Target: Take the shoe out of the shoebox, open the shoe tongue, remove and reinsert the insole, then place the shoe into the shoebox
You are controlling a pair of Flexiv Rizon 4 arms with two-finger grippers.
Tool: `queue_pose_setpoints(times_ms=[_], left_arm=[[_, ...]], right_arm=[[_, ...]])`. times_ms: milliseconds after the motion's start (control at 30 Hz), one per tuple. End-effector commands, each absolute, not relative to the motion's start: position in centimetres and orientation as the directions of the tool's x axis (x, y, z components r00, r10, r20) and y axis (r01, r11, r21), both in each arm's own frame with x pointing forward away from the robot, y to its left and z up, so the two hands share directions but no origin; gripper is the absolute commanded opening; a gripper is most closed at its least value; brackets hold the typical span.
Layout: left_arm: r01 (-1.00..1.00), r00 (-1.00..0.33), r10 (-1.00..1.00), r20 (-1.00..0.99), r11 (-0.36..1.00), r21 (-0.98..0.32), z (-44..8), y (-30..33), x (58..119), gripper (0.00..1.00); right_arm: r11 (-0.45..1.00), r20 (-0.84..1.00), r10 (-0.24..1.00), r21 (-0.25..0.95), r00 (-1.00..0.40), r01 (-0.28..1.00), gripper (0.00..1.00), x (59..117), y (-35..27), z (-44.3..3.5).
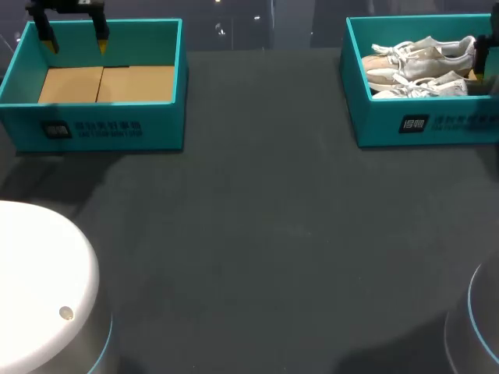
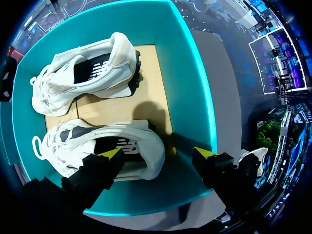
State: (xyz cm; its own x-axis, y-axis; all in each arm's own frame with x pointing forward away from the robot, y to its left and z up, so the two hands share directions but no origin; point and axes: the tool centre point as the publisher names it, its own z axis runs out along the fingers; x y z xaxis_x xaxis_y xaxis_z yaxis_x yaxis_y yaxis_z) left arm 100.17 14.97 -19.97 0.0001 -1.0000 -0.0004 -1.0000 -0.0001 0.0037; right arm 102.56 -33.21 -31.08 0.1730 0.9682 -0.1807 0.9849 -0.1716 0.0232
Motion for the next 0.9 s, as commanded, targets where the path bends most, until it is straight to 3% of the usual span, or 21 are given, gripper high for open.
queue_pose_setpoints(times_ms=[33,600,900], left_arm=[[-1.0,0.0,-1.0,0.0,0.0,0.003,-20.0,15.0,100.1,1.0],[-1.0,0.0,-1.0,0.0,0.0,0.003,-20.0,15.0,100.1,1.0],[-1.0,0.0,-1.0,0.0,0.0,0.003,-20.0,15.0,100.1,1.0]], right_arm=[[-0.172,-0.178,0.969,0.025,0.174,0.985,0.87,102.5,-33.7,-31.6],[-0.138,-0.193,0.971,0.027,0.141,0.99,0.68,101.8,-33.7,-33.1],[-0.125,-0.21,0.969,0.024,0.127,0.992,0.66,101.8,-33.5,-34.2]])
